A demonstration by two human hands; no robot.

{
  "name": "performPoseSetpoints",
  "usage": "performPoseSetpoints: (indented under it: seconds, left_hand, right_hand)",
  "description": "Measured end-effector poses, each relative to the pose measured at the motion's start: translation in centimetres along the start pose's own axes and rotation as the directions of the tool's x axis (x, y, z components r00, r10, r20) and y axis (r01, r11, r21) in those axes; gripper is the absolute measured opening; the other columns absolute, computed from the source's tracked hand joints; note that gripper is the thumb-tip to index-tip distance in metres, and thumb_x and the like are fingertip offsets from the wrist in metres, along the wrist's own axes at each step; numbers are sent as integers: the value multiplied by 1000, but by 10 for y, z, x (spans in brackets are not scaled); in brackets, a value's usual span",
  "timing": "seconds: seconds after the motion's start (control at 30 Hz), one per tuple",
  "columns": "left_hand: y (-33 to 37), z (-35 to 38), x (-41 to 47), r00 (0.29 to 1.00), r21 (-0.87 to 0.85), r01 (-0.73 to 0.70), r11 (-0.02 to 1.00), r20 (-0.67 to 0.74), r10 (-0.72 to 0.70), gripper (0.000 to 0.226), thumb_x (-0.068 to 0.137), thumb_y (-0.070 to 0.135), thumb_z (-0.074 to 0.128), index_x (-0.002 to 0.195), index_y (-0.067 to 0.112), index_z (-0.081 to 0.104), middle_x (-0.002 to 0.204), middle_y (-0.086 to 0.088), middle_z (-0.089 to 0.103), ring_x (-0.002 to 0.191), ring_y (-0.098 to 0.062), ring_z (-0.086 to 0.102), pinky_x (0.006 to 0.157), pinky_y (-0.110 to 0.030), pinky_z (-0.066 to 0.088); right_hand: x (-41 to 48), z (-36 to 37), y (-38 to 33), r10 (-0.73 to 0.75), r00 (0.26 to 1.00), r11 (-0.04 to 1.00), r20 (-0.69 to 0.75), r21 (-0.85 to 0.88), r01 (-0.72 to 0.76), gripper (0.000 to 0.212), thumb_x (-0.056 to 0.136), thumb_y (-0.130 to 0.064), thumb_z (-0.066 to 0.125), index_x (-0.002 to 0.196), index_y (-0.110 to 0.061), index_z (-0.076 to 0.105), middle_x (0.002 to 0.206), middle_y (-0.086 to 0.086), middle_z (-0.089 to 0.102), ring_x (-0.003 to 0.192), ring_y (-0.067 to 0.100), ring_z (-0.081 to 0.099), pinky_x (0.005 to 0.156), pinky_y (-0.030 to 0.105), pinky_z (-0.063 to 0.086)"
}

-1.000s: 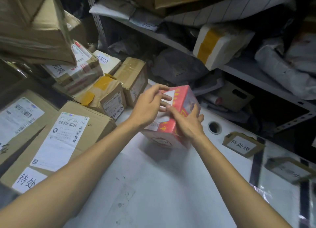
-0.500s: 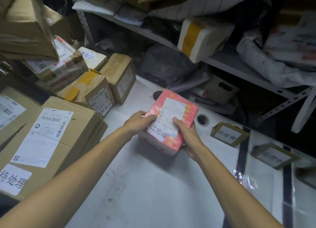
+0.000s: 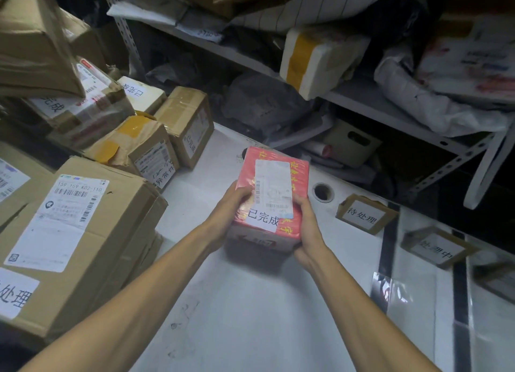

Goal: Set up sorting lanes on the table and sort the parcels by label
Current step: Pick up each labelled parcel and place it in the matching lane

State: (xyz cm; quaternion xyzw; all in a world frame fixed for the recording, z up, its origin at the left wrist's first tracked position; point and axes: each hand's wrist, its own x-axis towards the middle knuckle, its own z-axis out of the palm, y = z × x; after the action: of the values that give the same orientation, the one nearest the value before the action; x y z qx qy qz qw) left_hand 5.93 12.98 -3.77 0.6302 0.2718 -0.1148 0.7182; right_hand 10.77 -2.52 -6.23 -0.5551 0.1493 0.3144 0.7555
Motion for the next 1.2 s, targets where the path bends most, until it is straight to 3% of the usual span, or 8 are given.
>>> performPoseSetpoints:
  seconds: [0.13, 0.33, 0.43, 0.53, 0.63, 0.77, 0.93, 1.2]
  left_hand:
    - [-2, 2, -7, 997, 15, -61, 998, 38, 60, 33, 100, 39, 47, 133, 36, 48, 118, 6, 71, 103, -15, 70, 90, -32, 50]
    - [9, 7, -28, 994, 68, -105, 992, 0, 105, 43, 97, 44, 52, 138, 47, 40, 117, 14, 70, 103, -11, 68, 81, -33, 50]
    - [19, 9, -41, 986, 63, -167, 984, -3, 167, 42, 98, 35, 54, 138, 43, 43, 119, 12, 70, 101, -8, 69, 76, -28, 50]
    - [29, 16, -56, 966, 47, -255, 966, -21, 256, 38, 97, 24, 55, 130, 42, 49, 117, 13, 70, 99, -6, 69, 75, -23, 48]
    - [39, 22, -72, 944, 39, -326, 945, -47, 327, 34, 92, 24, 61, 120, 42, 54, 115, 12, 71, 102, -10, 69, 80, -25, 49]
    - [49, 31, -96, 917, 51, -393, 918, -48, 395, 42, 91, 30, 60, 131, 32, 52, 118, 8, 70, 104, -14, 69, 84, -25, 51]
    - [54, 56, -133, 927, 27, -367, 930, -80, 368, 44, 104, 47, 21, 116, 34, 61, 94, 20, 74, 88, 2, 70, 73, -12, 51]
    - [33, 94, -184, 925, 15, -378, 926, 51, 377, 46, 105, 47, 18, 101, 37, 62, 85, 17, 75, 82, -4, 72, 87, -30, 50]
  right_hand:
    - [-6, -7, -8, -25, 998, 999, 53, -20, 26, 61, 88, -42, 58, 143, -17, 49, 126, 10, 70, 111, 30, 70, 77, 35, 60]
    - [-31, -21, -41, -148, 983, 978, 110, -129, 162, 43, 100, -16, 50, 139, -34, 50, 108, -12, 74, 86, 6, 74, 61, 20, 55]
    - [-45, -19, -50, -240, 965, 953, 107, -162, 255, 47, 99, -12, 51, 142, -30, 50, 99, -21, 75, 92, 7, 73, 83, 33, 60]
    - [-59, -13, -57, -298, 948, 942, 116, -126, 311, 47, 98, -10, 50, 142, -25, 52, 123, -2, 72, 113, 23, 69, 105, 50, 49]
    - [-75, -9, -66, -353, 920, 920, 172, -112, 374, 46, 99, -14, 50, 142, -29, 51, 127, -1, 70, 115, 23, 68, 104, 47, 51]
    - [-101, -7, -74, -423, 887, 882, 186, -141, 450, 40, 101, -19, 49, 137, -33, 52, 123, -2, 71, 112, 23, 69, 103, 52, 51]
    - [-142, -14, -73, -482, 863, 855, 152, -135, 501, 43, 103, -31, 52, 145, -33, 46, 127, -4, 70, 112, 20, 70, 103, 51, 51]
    - [-221, -53, -51, -526, 851, 837, 5, -176, 518, 46, 103, -26, 53, 148, -32, 41, 123, -3, 72, 106, 20, 72, 96, 45, 57]
